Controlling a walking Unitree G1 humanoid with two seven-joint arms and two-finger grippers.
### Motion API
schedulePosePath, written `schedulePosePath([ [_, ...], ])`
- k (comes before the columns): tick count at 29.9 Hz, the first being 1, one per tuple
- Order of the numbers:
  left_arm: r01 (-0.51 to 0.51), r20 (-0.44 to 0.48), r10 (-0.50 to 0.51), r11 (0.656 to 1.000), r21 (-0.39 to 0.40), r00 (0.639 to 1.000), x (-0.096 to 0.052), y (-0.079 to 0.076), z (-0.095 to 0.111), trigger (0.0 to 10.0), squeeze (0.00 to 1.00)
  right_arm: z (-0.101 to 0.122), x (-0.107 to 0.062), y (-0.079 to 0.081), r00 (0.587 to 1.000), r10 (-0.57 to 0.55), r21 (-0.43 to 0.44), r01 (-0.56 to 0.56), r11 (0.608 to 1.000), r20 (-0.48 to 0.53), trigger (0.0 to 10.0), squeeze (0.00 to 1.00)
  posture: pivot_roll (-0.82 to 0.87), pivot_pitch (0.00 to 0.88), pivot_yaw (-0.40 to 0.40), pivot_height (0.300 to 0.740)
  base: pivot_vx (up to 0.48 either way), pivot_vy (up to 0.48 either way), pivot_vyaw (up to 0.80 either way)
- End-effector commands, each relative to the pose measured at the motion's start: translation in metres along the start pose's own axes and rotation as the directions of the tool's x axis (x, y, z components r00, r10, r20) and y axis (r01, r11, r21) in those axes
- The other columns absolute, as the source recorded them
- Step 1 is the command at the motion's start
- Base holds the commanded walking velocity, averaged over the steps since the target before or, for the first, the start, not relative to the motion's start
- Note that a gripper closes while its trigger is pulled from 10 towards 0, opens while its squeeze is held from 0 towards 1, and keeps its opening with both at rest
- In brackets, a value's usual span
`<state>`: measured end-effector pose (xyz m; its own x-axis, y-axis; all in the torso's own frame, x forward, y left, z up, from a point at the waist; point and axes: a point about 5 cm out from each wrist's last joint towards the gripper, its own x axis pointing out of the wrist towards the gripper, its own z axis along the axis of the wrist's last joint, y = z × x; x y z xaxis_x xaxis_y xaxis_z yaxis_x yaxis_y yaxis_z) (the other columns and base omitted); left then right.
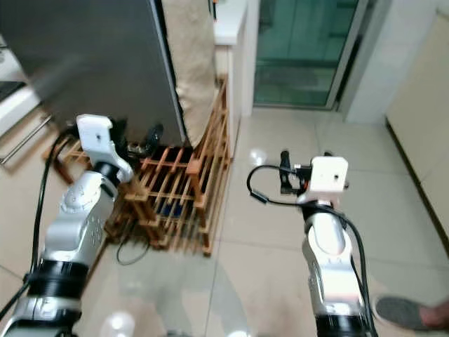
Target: Restocking fridge
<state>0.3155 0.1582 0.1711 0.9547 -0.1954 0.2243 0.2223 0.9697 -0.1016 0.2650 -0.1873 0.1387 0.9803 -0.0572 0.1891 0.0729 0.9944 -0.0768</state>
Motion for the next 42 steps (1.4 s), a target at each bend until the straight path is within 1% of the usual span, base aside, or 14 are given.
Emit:
schedulePosePath([
  [1, -0.068, 0.006, 0.068, 0.997, -0.044, 0.998, -0.012, 0.008, 0.006, 10.0, 0.00, 0.012, -0.010, -0.003, 0.998, 0.001, -0.048, 0.002, 0.999, 0.060, 10.0, 0.00, -0.17, 0.000, 0.082, 0.740, 0.251, 0.409, 0.00],
  [2, -0.095, -0.007, 0.095, 0.993, -0.064, 0.995, -0.020, 0.010, 0.006, 10.0, 0.00, 0.016, -0.017, -0.003, 0.997, 0.010, -0.062, -0.005, 0.998, 0.079, 10.0, 0.00, -0.17, 0.000, 0.078, 0.740, 0.240, 0.416, 0.00],
  [4, -0.061, -0.043, 0.057, 0.995, -0.083, 0.997, -0.028, 0.005, 0.002, 10.0, 0.00, 0.015, -0.025, -0.006, 0.997, 0.007, -0.066, -0.003, 0.998, 0.072, 10.0, 0.00, -0.17, 0.001, 0.068, 0.740, 0.240, 0.416, 0.00],
  [6, 0.033, -0.060, -0.035, 0.999, -0.035, 0.998, -0.023, -0.010, -0.001, 10.0, 0.00, 0.007, -0.025, -0.008, 0.999, -0.001, -0.064, 0.003, 0.998, 0.033, 10.0, 0.00, -0.16, 0.000, 0.059, 0.740, 0.368, 0.000, 0.00],
  [7, 0.123, -0.100, -0.120, 0.992, 0.026, 0.988, -0.018, -0.023, -0.007, 10.0, 0.00, 0.003, -0.023, -0.008, 1.000, 0.000, -0.060, 0.001, 0.998, 0.011, 10.0, 0.00, -0.16, 0.000, 0.059, 0.740, 0.469, 0.000, 0.00],
  [8, 0.123, -0.100, -0.120, 0.992, 0.026, 0.988, -0.018, -0.023, -0.007, 10.0, 0.00, 0.003, -0.023, -0.008, 1.000, 0.000, -0.060, 0.001, 0.998, 0.011, 10.0, 0.00, -0.16, 0.000, 0.059, 0.740, 0.469, 0.000, 0.00],
  [10, 0.185, -0.107, -0.178, 0.981, 0.054, 0.978, -0.010, -0.036, -0.008, 10.0, 0.00, 0.002, -0.015, -0.003, 1.000, 0.020, -0.066, -0.019, 0.998, 0.015, 10.0, 0.00, -0.16, 0.000, 0.060, 0.740, 0.467, 0.000, 0.00],
  [13, 0.200, -0.100, -0.193, 0.978, 0.062, 0.976, -0.007, -0.041, -0.005, 10.0, 0.00, 0.005, -0.010, 0.000, 0.999, 0.026, -0.068, -0.024, 0.997, 0.023, 10.0, 0.00, -0.17, 0.000, 0.069, 0.740, 0.466, 0.000, 0.00],
  [20, 0.270, -0.104, -0.261, 0.959, 0.083, 0.960, -0.015, -0.050, 0.000, 10.0, 0.00, 0.004, -0.009, 0.001, 1.000, 0.021, -0.059, -0.020, 0.998, 0.013, 10.0, 0.00, -0.17, 0.000, 0.076, 0.740, 0.456, 0.000, 0.00],
  [28, 0.272, -0.106, -0.266, 0.961, 0.053, 0.958, -0.014, -0.051, 0.000, 10.0, 0.00, 0.002, -0.008, 0.002, 1.000, 0.031, -0.059, -0.031, 0.998, 0.004, 10.0, 0.00, -0.17, 0.000, 0.075, 0.740, 0.434, 0.000, 0.00],
  [29, 0.289, -0.091, -0.286, 0.957, 0.023, 0.954, -0.015, -0.053, 0.001, 10.0, 0.00, 0.001, -0.007, 0.002, 1.000, 0.031, -0.060, -0.031, 0.998, 0.001, 10.0, 0.00, -0.17, 0.000, 0.077, 0.740, 0.435, 0.000, 0.00],
  [30, 0.289, -0.091, -0.286, 0.957, 0.023, 0.954, -0.015, -0.053, 0.001, 10.0, 0.00, 0.001, -0.007, 0.002, 1.000, 0.031, -0.060, -0.031, 0.998, 0.001, 10.0, 0.00, -0.17, 0.000, 0.077, 0.740, 0.435, 0.000, 0.00],
  [38, 0.235, -0.086, -0.233, 0.972, 0.017, 0.969, -0.008, -0.043, 0.004, 10.0, 0.00, -0.001, -0.004, 0.004, 0.999, 0.039, -0.063, -0.039, 0.997, -0.003, 10.0, 0.00, -0.17, 0.000, 0.081, 0.740, 0.000, 0.000, 0.00],
  [42, 0.224, -0.093, -0.220, 0.974, 0.028, 0.971, -0.007, -0.041, 0.003, 10.0, 0.00, -0.002, -0.004, 0.004, 0.999, 0.041, -0.062, -0.042, 0.997, -0.007, 10.0, 0.00, -0.17, 0.000, 0.083, 0.740, 0.000, -0.475, 0.00],
])
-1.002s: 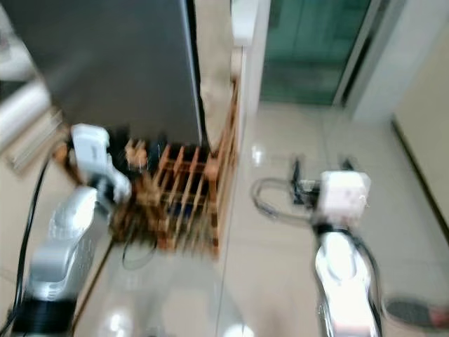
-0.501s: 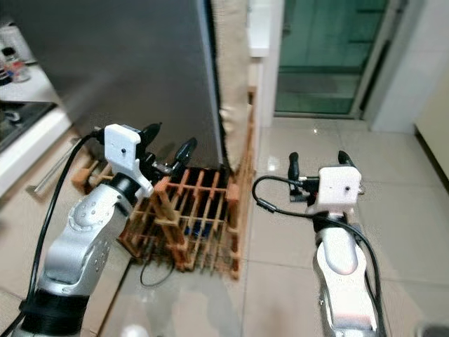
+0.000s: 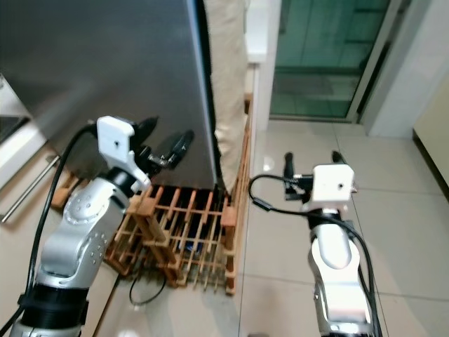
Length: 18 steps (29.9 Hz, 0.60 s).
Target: Restocking fridge
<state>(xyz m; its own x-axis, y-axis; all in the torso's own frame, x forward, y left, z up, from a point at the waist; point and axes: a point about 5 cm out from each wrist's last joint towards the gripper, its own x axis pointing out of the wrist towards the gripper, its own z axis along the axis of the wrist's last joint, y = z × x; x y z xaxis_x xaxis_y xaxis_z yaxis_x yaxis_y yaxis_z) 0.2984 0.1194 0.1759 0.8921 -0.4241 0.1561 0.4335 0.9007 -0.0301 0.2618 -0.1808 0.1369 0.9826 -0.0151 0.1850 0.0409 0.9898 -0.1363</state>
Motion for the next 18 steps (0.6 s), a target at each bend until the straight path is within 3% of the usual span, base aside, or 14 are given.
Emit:
schedulePosePath([
  [1, -0.008, -0.007, 0.008, 1.000, 0.009, 1.000, 0.001, 0.001, 0.000, 10.0, 0.00, -0.002, 0.000, -0.002, 1.000, 0.000, -0.009, 0.000, 1.000, -0.006, 10.0, 0.00, -0.17, 0.000, 0.083, 0.740, 0.000, -0.461, 0.00],
  [9, 0.019, 0.003, -0.019, 1.000, 0.008, 1.000, 0.003, -0.003, 0.001, 10.0, 0.00, -0.002, 0.002, -0.001, 1.000, 0.007, -0.013, -0.007, 1.000, -0.003, 10.0, 0.00, -0.17, 0.000, 0.082, 0.740, 0.000, -0.458, 0.00],
  [11, 0.031, 0.051, -0.028, 0.997, -0.074, 0.998, 0.002, -0.004, 0.006, 10.0, 0.00, -0.003, 0.002, -0.001, 1.000, 0.007, -0.015, -0.007, 1.000, -0.004, 10.0, 0.00, -0.17, 0.000, 0.080, 0.740, 0.000, -0.454, 0.00],
  [14, 0.036, 0.065, -0.031, 0.995, -0.091, 0.997, 0.004, -0.004, 0.008, 10.0, 0.00, -0.003, 0.003, -0.001, 1.000, 0.007, -0.017, -0.008, 1.000, -0.004, 10.0, 0.00, -0.17, 0.000, 0.080, 0.740, 0.000, 0.000, 0.00],
  [18, -0.087, 0.021, 0.087, 0.996, 0.012, 0.996, 0.013, 0.011, 0.005, 10.0, 0.00, 0.000, 0.006, -0.001, 1.000, 0.007, -0.018, -0.007, 1.000, 0.007, 10.0, 0.00, -0.17, 0.000, 0.082, 0.740, 0.000, 0.000, 0.00],
])
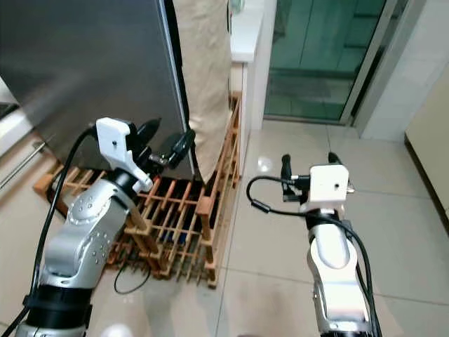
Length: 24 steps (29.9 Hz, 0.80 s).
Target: Restocking fridge
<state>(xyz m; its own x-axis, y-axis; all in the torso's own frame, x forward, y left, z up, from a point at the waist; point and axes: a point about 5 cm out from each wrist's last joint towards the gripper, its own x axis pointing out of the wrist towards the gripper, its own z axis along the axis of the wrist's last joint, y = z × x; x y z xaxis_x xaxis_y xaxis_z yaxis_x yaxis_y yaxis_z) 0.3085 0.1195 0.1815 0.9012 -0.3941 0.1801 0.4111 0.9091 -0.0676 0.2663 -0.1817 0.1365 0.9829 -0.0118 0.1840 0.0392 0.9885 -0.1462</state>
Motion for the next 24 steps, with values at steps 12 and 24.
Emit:
schedulePosePath([
  [12, -0.173, -0.036, 0.174, 0.984, 0.046, 0.984, -0.077, 0.042, -0.013, 10.0, 0.00, 0.013, -0.041, -0.016, 0.997, -0.077, 0.017, 0.076, 0.997, 0.032, 10.0, 0.00, -0.17, 0.000, 0.084, 0.740, 0.000, 0.000, 0.00],
  [24, -0.225, 0.030, 0.223, 0.973, 0.061, 0.974, -0.087, 0.025, 0.001, 10.0, 0.00, 0.008, -0.056, -0.030, 0.993, -0.120, -0.038, 0.120, 0.992, -0.013, 10.0, 0.00, -0.15, 0.005, 0.047, 0.740, 0.140, 0.000, 0.00],
])
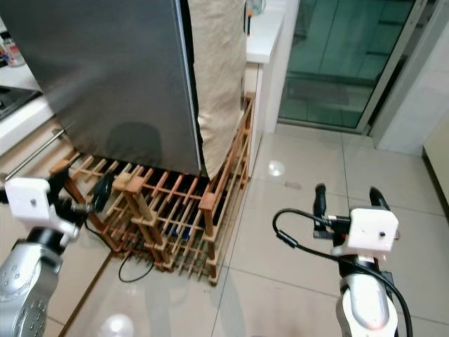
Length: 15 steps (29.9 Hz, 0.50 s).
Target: Restocking fridge
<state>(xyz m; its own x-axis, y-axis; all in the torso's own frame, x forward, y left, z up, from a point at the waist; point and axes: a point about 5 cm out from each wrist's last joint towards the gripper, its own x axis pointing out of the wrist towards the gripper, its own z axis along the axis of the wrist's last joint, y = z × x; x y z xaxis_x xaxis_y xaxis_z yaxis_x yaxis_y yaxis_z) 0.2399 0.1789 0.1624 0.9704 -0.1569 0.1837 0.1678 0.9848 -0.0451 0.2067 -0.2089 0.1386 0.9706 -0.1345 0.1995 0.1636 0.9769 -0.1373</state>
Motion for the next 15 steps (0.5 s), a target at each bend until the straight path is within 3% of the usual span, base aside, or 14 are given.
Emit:
schedulePosePath([
  [1, 0.041, 0.017, -0.040, 0.999, -0.006, 0.999, 0.003, -0.005, 0.006, 10.0, 0.00, 0.000, 0.004, 0.000, 1.000, 0.003, -0.021, -0.003, 1.000, -0.008, 10.0, 0.00, -0.15, 0.005, 0.047, 0.740, 0.480, 0.000, 0.00],
  [10, 0.226, 0.071, -0.230, 0.972, 0.058, 0.971, 0.007, -0.027, 0.018, 10.0, 0.00, -0.005, 0.010, 0.003, 1.000, 0.007, -0.004, -0.008, 1.000, -0.029, 10.0, 0.00, -0.16, 0.008, 0.057, 0.740, 0.480, 0.000, 0.00],
  [15, 0.246, 0.082, -0.249, 0.968, 0.052, 0.965, 0.010, -0.028, 0.021, 10.0, 0.00, -0.006, 0.012, 0.005, 0.999, 0.015, 0.003, -0.015, 1.000, -0.034, 10.0, 0.00, -0.16, 0.010, 0.059, 0.740, 0.480, 0.000, 0.00],
])
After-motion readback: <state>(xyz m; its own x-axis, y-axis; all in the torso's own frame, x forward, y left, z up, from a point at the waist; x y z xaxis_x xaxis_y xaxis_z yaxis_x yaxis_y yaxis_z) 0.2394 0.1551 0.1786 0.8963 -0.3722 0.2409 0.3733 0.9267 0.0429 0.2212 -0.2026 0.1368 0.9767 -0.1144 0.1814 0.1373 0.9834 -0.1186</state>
